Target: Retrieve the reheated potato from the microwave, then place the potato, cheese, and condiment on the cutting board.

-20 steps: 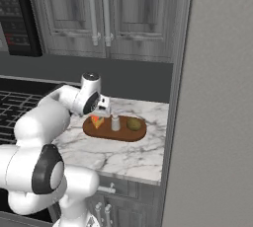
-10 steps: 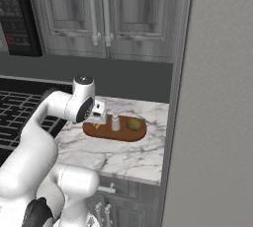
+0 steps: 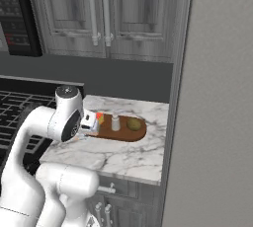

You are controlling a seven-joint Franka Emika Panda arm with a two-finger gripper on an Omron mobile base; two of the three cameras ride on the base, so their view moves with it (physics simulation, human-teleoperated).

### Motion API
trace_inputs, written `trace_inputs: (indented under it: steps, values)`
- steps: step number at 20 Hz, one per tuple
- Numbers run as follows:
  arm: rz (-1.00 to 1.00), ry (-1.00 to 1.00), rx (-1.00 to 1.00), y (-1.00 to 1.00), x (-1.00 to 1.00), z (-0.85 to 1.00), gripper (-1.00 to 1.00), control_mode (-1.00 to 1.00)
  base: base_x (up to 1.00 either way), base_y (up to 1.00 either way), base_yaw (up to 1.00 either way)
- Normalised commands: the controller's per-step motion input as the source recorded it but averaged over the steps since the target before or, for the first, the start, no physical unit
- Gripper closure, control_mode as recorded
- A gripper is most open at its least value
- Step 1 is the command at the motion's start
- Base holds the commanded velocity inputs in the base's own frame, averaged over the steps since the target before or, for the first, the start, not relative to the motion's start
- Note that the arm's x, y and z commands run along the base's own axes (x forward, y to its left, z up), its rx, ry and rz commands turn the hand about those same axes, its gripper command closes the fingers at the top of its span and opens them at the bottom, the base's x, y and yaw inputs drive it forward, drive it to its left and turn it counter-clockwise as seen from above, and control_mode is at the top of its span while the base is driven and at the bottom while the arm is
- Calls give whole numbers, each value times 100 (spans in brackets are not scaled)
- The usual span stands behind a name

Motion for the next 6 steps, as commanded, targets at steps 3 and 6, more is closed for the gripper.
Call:
trace_inputs:
  steps: [3, 6]
  values:
    - [-8, -4, -2, 0, -63, 28, -100, -100, 0, 0, 0]
    - [-6, 0, -2, 0, -58, 24, -100, -100, 0, 0, 0]
